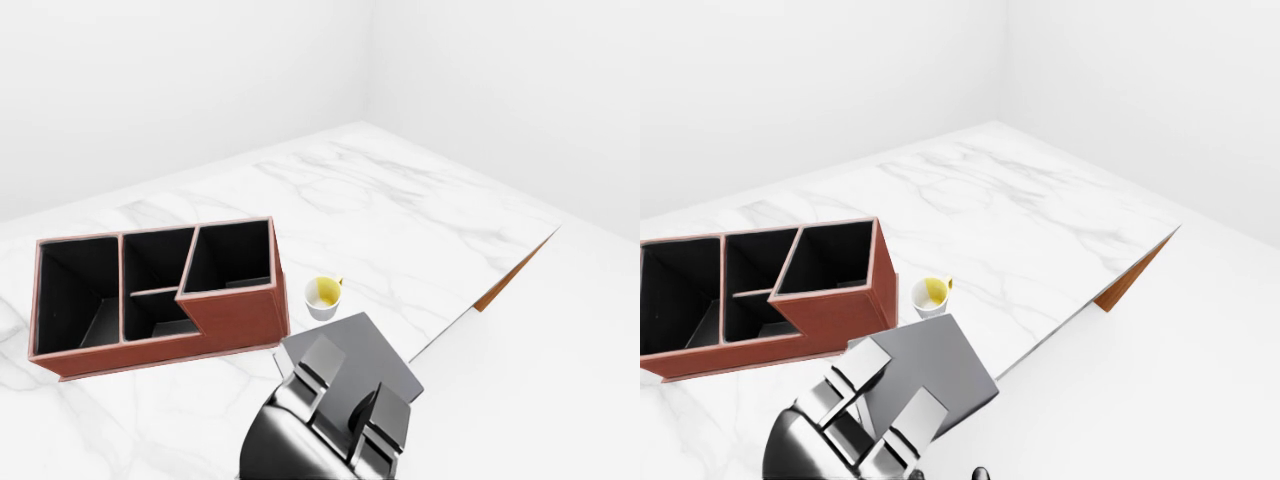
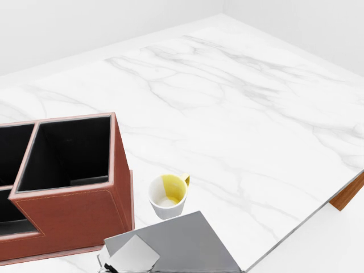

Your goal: Pick up the book and place it in the right compartment of the caddy.

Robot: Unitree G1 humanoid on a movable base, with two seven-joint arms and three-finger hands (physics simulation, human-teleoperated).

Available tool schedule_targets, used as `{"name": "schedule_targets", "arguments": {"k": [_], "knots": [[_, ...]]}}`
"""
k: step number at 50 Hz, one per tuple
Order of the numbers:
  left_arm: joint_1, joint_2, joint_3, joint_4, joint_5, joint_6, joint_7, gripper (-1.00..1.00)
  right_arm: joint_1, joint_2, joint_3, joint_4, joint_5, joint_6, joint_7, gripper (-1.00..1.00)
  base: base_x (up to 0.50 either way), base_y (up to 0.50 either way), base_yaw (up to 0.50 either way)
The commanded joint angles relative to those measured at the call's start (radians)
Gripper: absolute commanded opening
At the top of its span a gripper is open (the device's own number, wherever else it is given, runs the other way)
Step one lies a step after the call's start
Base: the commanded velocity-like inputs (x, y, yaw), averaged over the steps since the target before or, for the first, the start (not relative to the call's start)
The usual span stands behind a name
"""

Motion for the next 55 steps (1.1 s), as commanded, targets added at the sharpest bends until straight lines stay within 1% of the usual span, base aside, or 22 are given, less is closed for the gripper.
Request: {"name": "schedule_targets", "arguments": {"k": [1, 3, 11, 13, 14, 19, 25, 27, 30, 32, 35, 41, 42, 44, 49, 52, 55], "knots": [[-0.04, -0.083, 0.077, -0.037, -0.063, 0.0, 0.001, -1.0, -0.002, 0.0, 0.0, 0.006, -0.005, 0.0, 0.0, 1.0, 0.0, 0.0, 0.0], [-0.043, -0.095, 0.093, -0.046, -0.08, 0.0, 0.001, -1.0, 0.0, 0.001, 0.0, 0.003, -0.003, 0.0, 0.0, 1.0, 0.0, 0.0, 0.0], [-0.082, -0.158, 0.189, -0.039, -0.151, 0.0, 0.001, -1.0, 0.0, 0.002, 0.0, 0.002, -0.006, 0.0, 0.0, 1.0, 0.0, 0.0, 0.0], [-0.084, -0.169, 0.203, -0.042, -0.163, 0.0, 0.001, -1.0, 0.0, 0.002, 0.0, 0.001, -0.006, 0.0, 0.0, 1.0, 0.0, 0.0, 0.0], [-0.095, -0.181, 0.221, -0.046, -0.179, 0.0, 0.001, -1.0, -0.001, 0.002, 0.0, 0.001, -0.008, 0.0, 0.0, 1.0, 0.0, 0.0, 0.0], [-0.112, -0.212, 0.264, -0.053, -0.211, 0.0, 0.001, -1.0, -0.001, 0.003, 0.0, 0.0, -0.01, 0.0, 0.0, 1.0, 0.0, 0.0, 0.0], [-0.16, -0.264, 0.352, -0.072, -0.29, 0.0, 0.001, -1.0, -0.001, 0.002, 0.0, 0.0, -0.01, 0.0, 0.0, 1.0, 0.0, 0.0, 0.0], [-0.193, -0.281, 0.395, -0.066, -0.326, 0.0, 0.001, -1.0, -0.003, 0.003, 0.0, 0.004, -0.013, 0.0, 0.0, 1.0, 0.0, 0.0, 0.0], [-0.205, -0.307, 0.423, -0.065, -0.353, 0.0, 0.001, -1.0, -0.001, 0.001, 0.0, 0.002, -0.01, 0.0, 0.0, 1.0, 0.0, 0.0, 0.0], [-0.207, -0.32, 0.429, -0.073, -0.365, 0.0, 0.001, -1.0, -0.001, 0.001, 0.0, 0.001, -0.009, 0.0, 0.0, 1.0, 0.0, 0.0, 0.0], [-0.233, -0.339, 0.45, -0.067, -0.355, 0.0, 0.001, -1.0, -0.001, -0.001, 0.0, 0.003, -0.009, 0.0, 0.0, 1.0, 0.0, 0.0, 0.0], [-0.272, -0.354, 0.497, -0.058, -0.385, 0.0, 0.001, -1.0, -0.002, -0.001, 0.0, 0.004, -0.008, 0.0, 0.0, 1.0, 0.0, 0.0, 0.0], [-0.279, -0.357, 0.505, -0.064, -0.404, 0.0, 0.001, -1.0, -0.002, -0.002, 0.0, 0.004, -0.004, 0.0, 0.0, 1.0, 0.0, 0.0, 0.0], [-0.3, -0.363, 0.529, -0.063, -0.4, 0.0, 0.001, -1.0, -0.001, -0.002, 0.0, 0.005, -0.005, 0.0, 0.0, 1.0, 0.0, 0.0, 0.0], [-0.354, -0.361, 0.583, -0.044, -0.414, 0.0, 0.001, -1.0, 0.002, -0.001, 0.0, 0.001, -0.002, 0.0, 0.0, 1.0, 0.0, 0.0, 0.0], [-0.385, -0.355, 0.614, -0.001, -0.41, 0.0, 0.001, -1.0, 0.0, 0.001, 0.0, 0.001, -0.005, 0.0, 0.0, 1.0, 0.0, 0.0, 0.0], [-0.399, -0.348, 0.628, 0.025, -0.403, 0.0, 0.001, -1.0, -0.001, 0.001, 0.0, 0.001, -0.005, 0.0, 0.0, 1.0, 0.0, 0.0, 0.0]]}}
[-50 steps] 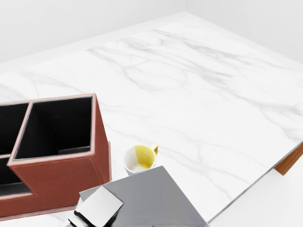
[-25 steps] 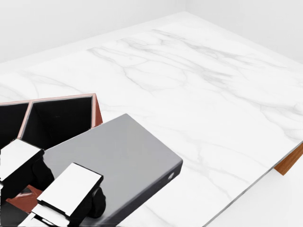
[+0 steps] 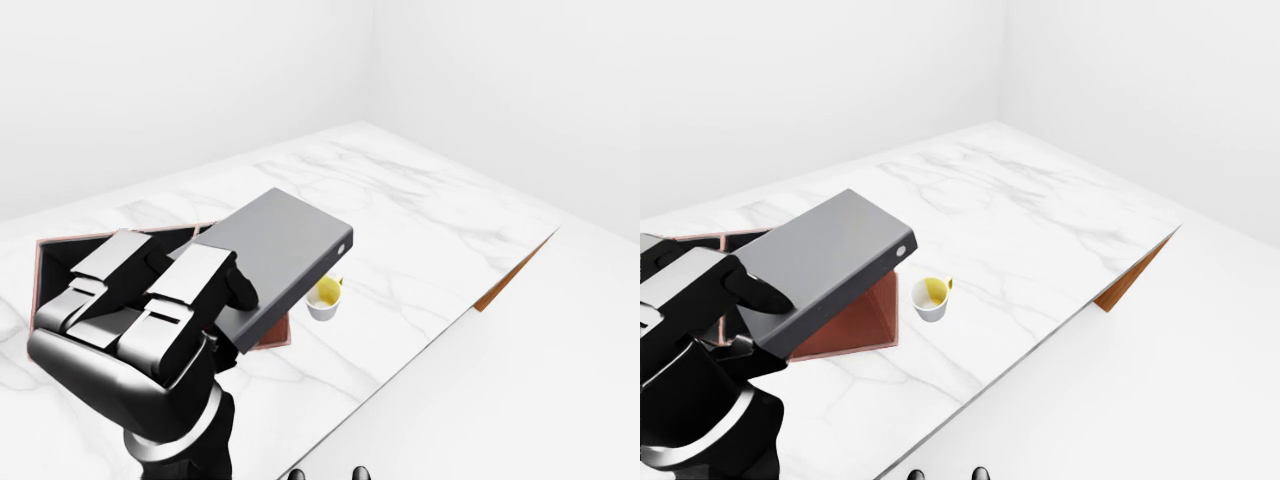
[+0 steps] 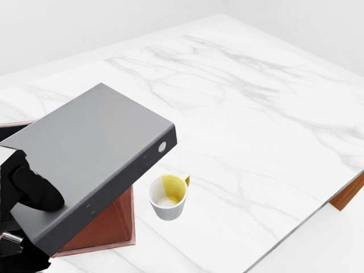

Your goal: Pick up the book and place it in the right compartment of the caddy.

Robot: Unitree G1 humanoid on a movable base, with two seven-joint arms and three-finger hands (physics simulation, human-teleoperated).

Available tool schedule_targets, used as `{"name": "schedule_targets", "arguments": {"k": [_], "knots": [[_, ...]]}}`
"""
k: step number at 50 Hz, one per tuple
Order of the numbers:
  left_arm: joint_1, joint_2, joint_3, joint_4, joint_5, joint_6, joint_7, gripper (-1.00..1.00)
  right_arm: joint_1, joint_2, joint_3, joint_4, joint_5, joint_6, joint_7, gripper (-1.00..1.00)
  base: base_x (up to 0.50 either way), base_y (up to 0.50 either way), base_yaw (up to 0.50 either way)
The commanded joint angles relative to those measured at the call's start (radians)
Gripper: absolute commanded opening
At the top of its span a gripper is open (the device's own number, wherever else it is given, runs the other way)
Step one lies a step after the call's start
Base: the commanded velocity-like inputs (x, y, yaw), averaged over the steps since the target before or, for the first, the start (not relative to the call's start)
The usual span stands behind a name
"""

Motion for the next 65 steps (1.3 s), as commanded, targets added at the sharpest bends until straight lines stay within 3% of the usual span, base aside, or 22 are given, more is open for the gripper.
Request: {"name": "schedule_targets", "arguments": {"k": [1, 13, 15, 25, 27, 35, 38, 50, 65], "knots": [[-0.097, -0.004, 0.097, 0.065, -0.015, 0.0, 0.0, -1.0, -0.001, 0.001, 0.0, -0.001, 0.0, 0.0, 0.0, 1.0, 0.0, 0.0, 0.0], [-0.161, 0.028, 0.14, 0.118, 0.069, 0.0, 0.0, -1.0, 0.001, 0.003, 0.0, -0.006, -0.001, 0.0, 0.0, 1.0, 0.0, 0.0, 0.0], [-0.176, 0.04, 0.154, 0.139, 0.122, 0.0, 0.0, -1.0, -0.001, 0.002, 0.0, -0.003, -0.002, 0.0, 0.0, 1.0, 0.0, 0.0, 0.0], [-0.195, 0.065, 0.173, 0.189, 0.106, 0.0, 0.0, -1.0, -0.001, 0.003, 0.0, -0.003, -0.003, 0.0, 0.0, 1.0, 0.0, 0.0, 0.0], [-0.188, 0.073, 0.171, 0.191, 0.168, 0.0, 0.0, -1.0, -0.002, 0.003, 0.0, -0.002, -0.005, 0.0, 0.0, 1.0, 0.0, 0.0, 0.0], [-0.186, 0.077, 0.168, 0.191, 0.185, 0.0, 0.0, -1.0, -0.001, 0.002, 0.0, -0.003, -0.004, 0.0, 0.0, 1.0, 0.0, 0.0, 0.0], [-0.183, 0.079, 0.181, 0.208, 0.26, 0.0, 0.0, -1.0, 0.0, 0.001, 0.0, -0.002, -0.003, 0.0, 0.0, 1.0, 0.0, 0.0, 0.0], [-0.204, 0.12, 0.209, 0.293, 0.256, 0.0, 0.0, -1.0, 0.001, 0.0, 0.0, 0.001, -0.002, 0.0, 0.0, 1.0, 0.0, 0.0, 0.0], [-0.205, 0.135, 0.243, 0.287, 0.191, 0.0, 0.0, -1.0, -0.002, 0.003, 0.0, 0.002, -0.014, 0.0, 0.0, 1.0, 0.0, 0.0, 0.0]]}}
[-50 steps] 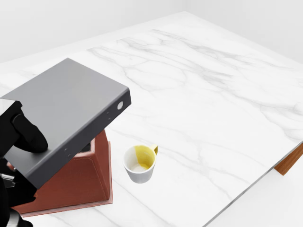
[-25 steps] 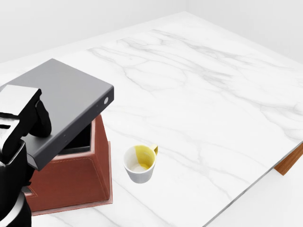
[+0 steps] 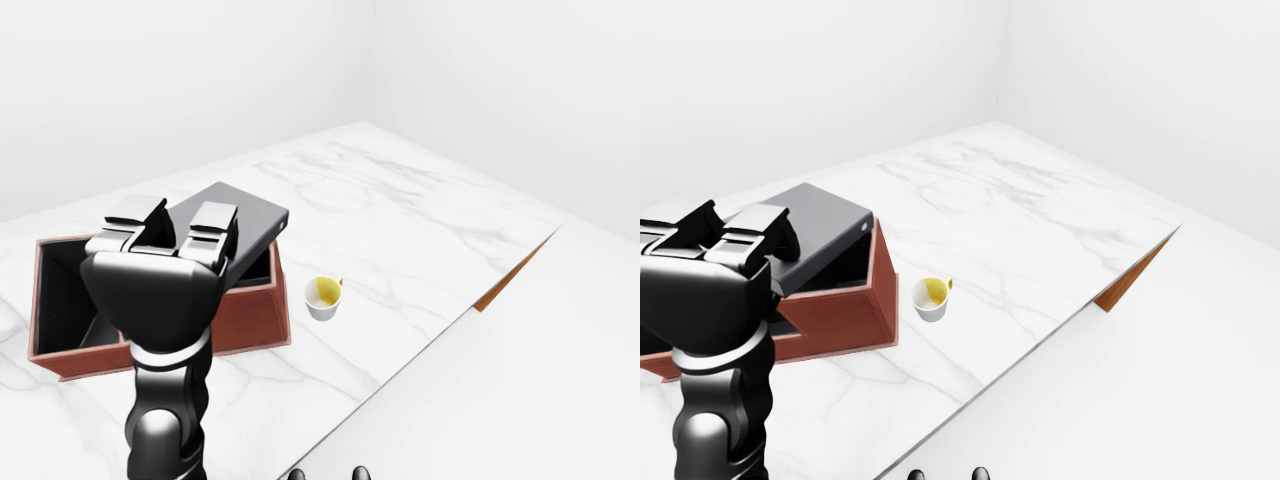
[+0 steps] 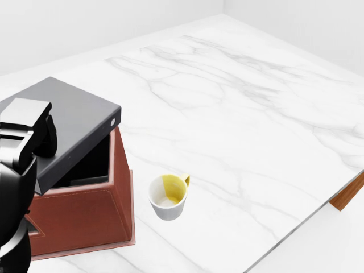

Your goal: Pick up the book and place it in the right compartment of the caddy.

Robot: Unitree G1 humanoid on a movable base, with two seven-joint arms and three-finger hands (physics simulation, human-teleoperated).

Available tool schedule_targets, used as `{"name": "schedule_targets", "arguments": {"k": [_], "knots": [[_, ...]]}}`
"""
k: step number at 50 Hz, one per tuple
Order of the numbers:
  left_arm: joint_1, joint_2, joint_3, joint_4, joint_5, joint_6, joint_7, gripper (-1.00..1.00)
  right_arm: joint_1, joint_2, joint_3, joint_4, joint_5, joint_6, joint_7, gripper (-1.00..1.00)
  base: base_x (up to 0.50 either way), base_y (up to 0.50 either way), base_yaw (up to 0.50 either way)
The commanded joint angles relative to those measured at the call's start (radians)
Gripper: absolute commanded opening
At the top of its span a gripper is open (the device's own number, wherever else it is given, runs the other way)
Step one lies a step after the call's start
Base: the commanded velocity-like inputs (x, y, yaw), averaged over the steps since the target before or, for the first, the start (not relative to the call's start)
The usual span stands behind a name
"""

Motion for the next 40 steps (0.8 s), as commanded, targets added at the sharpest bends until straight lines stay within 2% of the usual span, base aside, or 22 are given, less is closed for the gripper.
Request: {"name": "schedule_targets", "arguments": {"k": [1, 24, 30, 40], "knots": [[-0.006, 0.012, 0.024, 0.003, -0.028, 0.0, 0.0, -1.0, -0.001, 0.002, 0.0, 0.0, -0.006, 0.0, 0.0, 1.0, 0.0, 0.0, 0.0], [-0.006, 0.012, 0.024, 0.003, -0.028, 0.0, 0.0, -1.0, -0.001, 0.002, 0.0, 0.0, -0.006, 0.0, 0.0, 1.0, 0.0, 0.0, 0.0], [-0.033, 0.01, 0.024, 0.112, -0.018, 0.0, 0.0, -1.0, 0.0, 0.003, 0.0, -0.004, -0.005, 0.0, 0.0, 1.0, 0.0, 0.0, 0.0], [-0.073, 0.022, 0.007, 0.163, -0.005, 0.0, 0.0, -1.0, 0.001, 0.004, 0.0, -0.006, -0.007, 0.0, 0.0, 1.0, 0.0, 0.0, 0.0]]}}
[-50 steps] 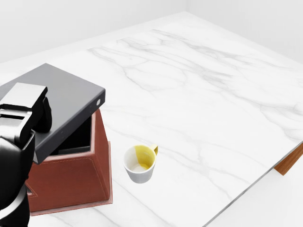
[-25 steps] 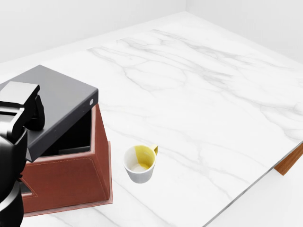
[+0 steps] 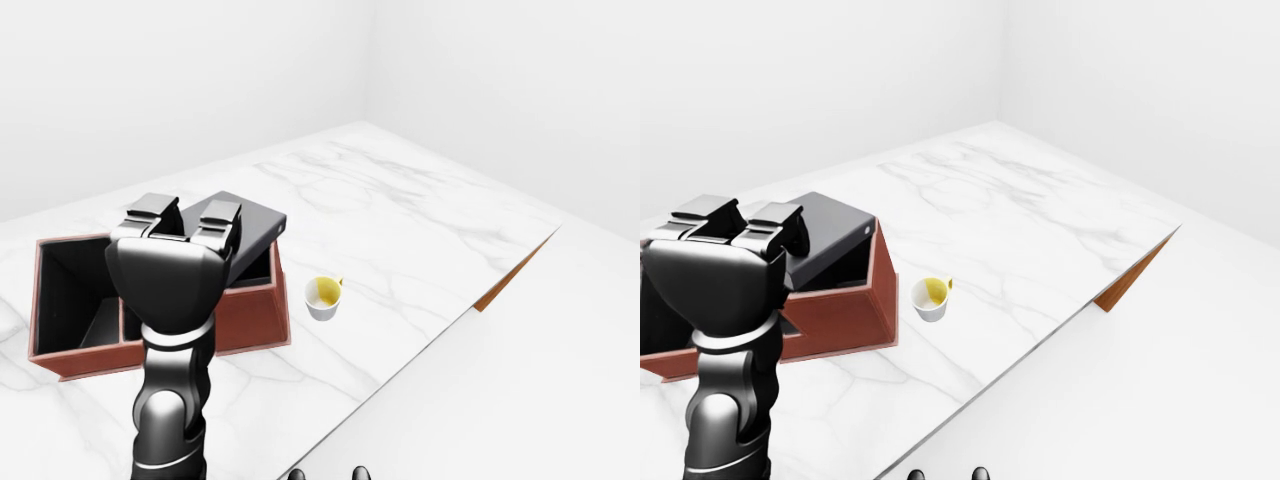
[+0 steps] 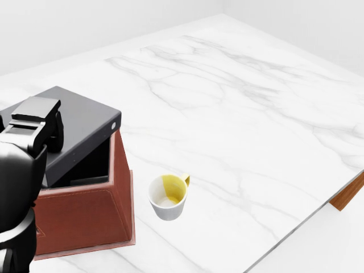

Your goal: Pick up the book and place it in the right compartment of the caddy.

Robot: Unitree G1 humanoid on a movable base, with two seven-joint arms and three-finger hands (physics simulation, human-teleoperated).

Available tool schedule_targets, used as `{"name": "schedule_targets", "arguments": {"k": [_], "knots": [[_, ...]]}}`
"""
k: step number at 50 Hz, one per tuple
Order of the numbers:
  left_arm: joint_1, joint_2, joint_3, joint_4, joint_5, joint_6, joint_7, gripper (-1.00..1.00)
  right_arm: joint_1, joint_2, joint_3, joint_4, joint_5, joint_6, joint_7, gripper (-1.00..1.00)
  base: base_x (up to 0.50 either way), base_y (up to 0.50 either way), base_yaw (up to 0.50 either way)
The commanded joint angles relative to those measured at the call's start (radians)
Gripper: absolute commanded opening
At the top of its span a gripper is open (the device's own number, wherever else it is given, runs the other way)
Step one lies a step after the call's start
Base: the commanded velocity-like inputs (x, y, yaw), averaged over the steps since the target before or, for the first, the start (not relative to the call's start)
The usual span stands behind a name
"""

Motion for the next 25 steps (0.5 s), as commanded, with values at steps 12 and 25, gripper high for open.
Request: {"name": "schedule_targets", "arguments": {"k": [12, 25], "knots": [[-0.065, 0.014, -0.014, 0.107, 0.023, 0.037, 0.0, -1.0, -0.001, -0.002, 0.0, 0.004, -0.005, 0.0, 0.0, 1.0, 0.0, 0.0, 0.0], [-0.101, 0.025, -0.022, 0.147, 0.084, 0.091, 0.0, -1.0, -0.001, 0.0, 0.0, 0.005, -0.007, 0.0, 0.0, 1.0, 0.0, 0.0, 0.0]]}}
